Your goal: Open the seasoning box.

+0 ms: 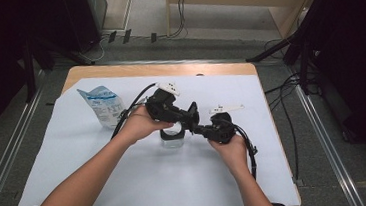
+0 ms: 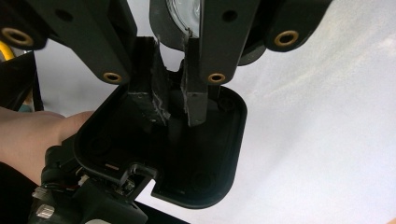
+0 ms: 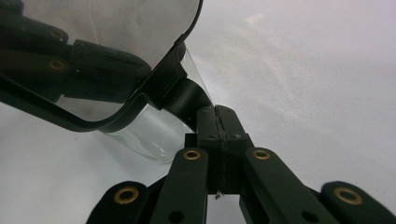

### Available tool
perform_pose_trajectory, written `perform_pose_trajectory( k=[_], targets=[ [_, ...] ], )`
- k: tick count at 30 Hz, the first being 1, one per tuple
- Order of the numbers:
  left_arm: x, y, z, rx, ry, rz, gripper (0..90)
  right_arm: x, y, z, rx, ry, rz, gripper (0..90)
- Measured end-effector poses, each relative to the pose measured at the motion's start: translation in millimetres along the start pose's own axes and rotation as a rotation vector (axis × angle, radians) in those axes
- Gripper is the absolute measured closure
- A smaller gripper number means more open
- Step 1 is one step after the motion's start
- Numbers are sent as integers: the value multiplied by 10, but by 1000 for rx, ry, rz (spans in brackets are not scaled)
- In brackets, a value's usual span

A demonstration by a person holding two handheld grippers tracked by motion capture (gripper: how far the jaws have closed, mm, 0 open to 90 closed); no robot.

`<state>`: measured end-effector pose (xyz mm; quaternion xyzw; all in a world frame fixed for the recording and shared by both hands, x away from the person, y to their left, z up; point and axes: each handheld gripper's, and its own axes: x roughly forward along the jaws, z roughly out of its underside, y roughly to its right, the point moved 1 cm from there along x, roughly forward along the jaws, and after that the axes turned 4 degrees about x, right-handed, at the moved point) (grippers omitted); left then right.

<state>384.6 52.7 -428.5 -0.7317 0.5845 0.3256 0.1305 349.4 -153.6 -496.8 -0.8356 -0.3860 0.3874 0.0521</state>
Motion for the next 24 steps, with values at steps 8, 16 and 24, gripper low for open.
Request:
perform_pose_trajectory(
  k=[8,16,24],
  targets=[
    [-106,18,7,13,-10,20,764,-12,-2,-7,-9,9,8,863],
    [-288,37,40,9,5,29,598,-106,13,1,-1,35,2,765],
    [-521,23,192,-3,31,19,541,-221,-58,36,-31,72,-3,699]
  ],
)
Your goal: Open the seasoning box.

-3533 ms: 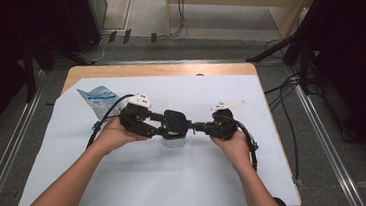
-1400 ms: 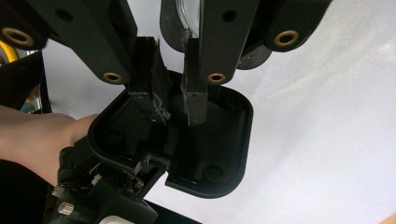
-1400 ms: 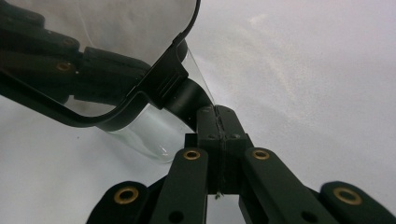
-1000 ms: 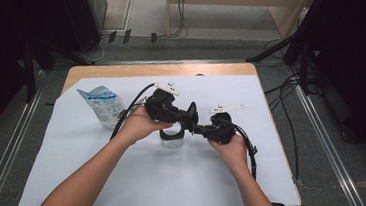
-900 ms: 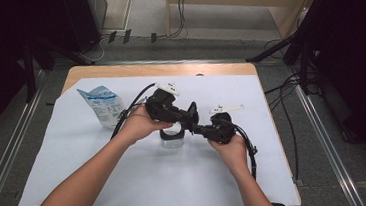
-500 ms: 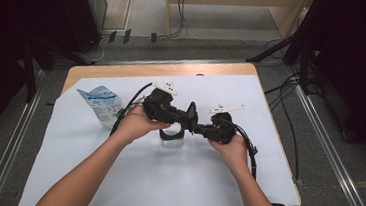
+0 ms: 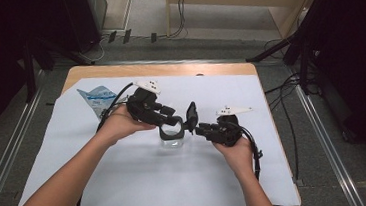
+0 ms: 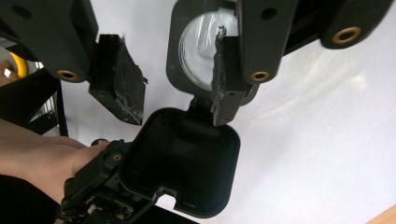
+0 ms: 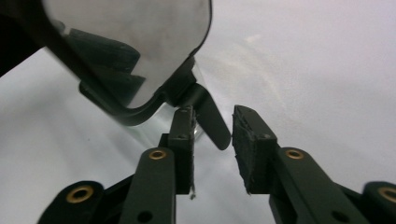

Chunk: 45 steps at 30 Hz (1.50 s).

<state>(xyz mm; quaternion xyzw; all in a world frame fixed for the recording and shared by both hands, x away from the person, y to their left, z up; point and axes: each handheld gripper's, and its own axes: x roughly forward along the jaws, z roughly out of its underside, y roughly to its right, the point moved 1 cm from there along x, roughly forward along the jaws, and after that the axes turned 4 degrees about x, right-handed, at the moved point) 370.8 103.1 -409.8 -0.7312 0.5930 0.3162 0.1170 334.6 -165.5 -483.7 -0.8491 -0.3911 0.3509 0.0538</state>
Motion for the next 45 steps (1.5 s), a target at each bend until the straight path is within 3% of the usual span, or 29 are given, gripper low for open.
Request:
perform_pose_trajectory(
  k=[2,6,9,10,13,17,19,23,27,31,35,39,42,43,45],
  targets=[
    [-47,3,48,11,-1,11,534,-26,-45,21,1,-7,-9,676],
    [-117,2,136,1,-4,-21,458,-62,-141,62,-51,-12,14,661],
    [-142,-13,199,-10,-14,-24,411,-106,-222,65,-42,-9,1,659],
    [-145,-19,224,-12,-4,-21,413,-116,-243,71,-46,-12,2,660],
    [-117,-61,269,-54,-51,31,417,-177,-337,155,-60,-23,0,671],
    [-129,-65,362,-37,-35,16,477,-213,-437,226,-49,-36,-14,671],
    [-158,-60,412,-30,-26,0,498,-209,-499,237,-66,-39,-18,670],
    [-252,-61,488,-7,-11,-8,515,-145,-636,249,-87,-48,-41,659],
    [-368,-56,552,-34,38,-11,533,-39,-756,233,-111,-63,-62,657],
    [-461,-56,674,-38,26,-54,507,71,-835,230,-134,-88,-75,657],
    [-549,-74,821,-57,7,-60,525,159,-863,210,-147,-97,-98,657],
    [-645,-103,920,-98,28,-51,524,210,-858,192,-154,-101,-110,655],
    [-719,-106,979,-108,63,-46,453,248,-862,179,-163,-110,-118,652],
    [-740,-113,995,-115,60,-39,411,256,-863,175,-168,-112,-118,652],
    [-778,-114,1037,-120,56,-39,408,274,-858,168,-176,-113,-121,652]
  ],
)
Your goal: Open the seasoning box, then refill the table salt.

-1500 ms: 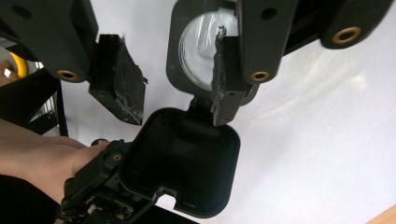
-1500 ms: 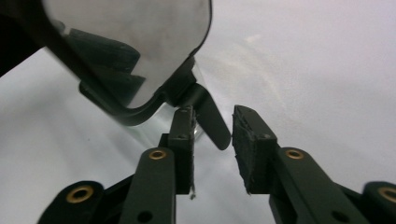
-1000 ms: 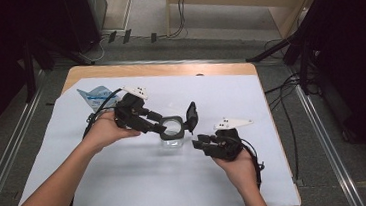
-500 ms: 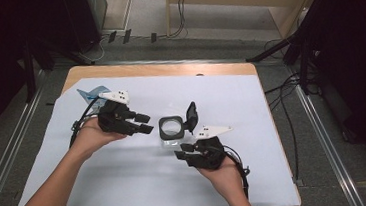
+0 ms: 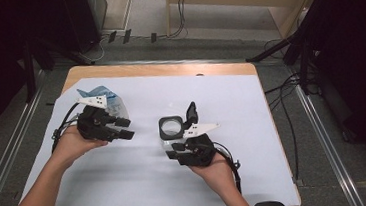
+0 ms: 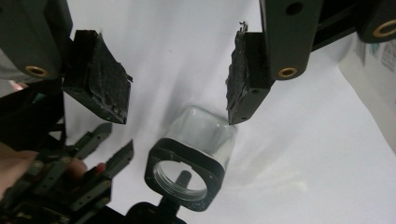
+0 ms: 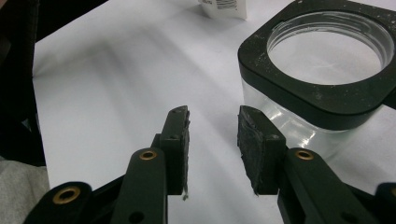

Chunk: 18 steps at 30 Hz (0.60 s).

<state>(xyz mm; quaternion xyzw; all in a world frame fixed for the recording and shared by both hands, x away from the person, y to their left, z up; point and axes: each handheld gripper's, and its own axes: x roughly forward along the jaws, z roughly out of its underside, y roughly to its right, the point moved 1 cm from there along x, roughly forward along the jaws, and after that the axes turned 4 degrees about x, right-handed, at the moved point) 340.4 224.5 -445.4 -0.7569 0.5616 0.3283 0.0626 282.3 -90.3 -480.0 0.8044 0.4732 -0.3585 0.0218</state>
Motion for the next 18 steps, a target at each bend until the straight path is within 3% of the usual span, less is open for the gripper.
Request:
perform_pose_trajectory(
  k=[4,6,8,15,18],
  targets=[
    [-77,-20,69,1,-28,-34,517,28,13,-9,-8,-6,-2,652],
    [-122,-57,99,-26,-25,-20,617,40,17,-10,-7,-9,0,652],
    [-167,-94,128,-38,-20,-25,658,55,28,-9,-6,-14,-2,652],
    [-306,-212,214,-40,-3,-90,588,75,38,-1,-4,-26,6,652],
    [-354,-257,242,-43,1,-96,583,72,47,4,-2,-27,10,652]
  ],
)
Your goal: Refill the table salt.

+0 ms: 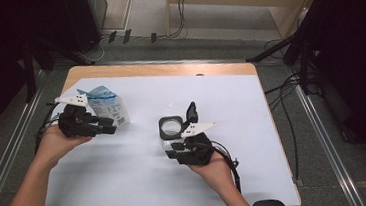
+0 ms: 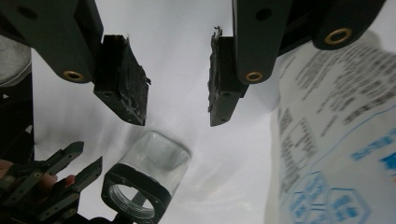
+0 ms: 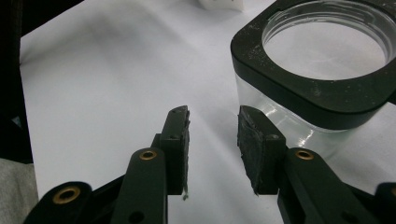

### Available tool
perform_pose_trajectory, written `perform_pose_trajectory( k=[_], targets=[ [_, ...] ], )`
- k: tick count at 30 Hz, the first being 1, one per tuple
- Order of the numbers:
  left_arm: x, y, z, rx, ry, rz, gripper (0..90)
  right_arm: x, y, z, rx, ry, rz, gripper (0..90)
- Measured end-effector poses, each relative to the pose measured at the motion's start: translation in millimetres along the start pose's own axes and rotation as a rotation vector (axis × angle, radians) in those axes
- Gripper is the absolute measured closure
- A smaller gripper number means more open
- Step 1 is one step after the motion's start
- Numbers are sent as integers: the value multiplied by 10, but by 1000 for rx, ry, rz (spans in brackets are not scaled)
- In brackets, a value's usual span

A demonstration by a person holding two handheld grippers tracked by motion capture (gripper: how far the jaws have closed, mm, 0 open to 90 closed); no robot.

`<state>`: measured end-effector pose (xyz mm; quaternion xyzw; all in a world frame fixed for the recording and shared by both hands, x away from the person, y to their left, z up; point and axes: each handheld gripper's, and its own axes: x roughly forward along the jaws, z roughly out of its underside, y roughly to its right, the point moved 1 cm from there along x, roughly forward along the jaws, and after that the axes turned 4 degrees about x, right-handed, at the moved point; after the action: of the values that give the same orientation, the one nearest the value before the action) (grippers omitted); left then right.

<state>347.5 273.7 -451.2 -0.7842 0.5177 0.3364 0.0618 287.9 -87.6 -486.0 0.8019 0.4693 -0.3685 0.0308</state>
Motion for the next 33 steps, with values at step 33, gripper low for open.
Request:
perform_pose_trajectory(
  k=[33],
  targets=[
    [-479,-590,-16,-40,-1,-115,472,23,-2,6,4,-12,-10,652]
  ],
)
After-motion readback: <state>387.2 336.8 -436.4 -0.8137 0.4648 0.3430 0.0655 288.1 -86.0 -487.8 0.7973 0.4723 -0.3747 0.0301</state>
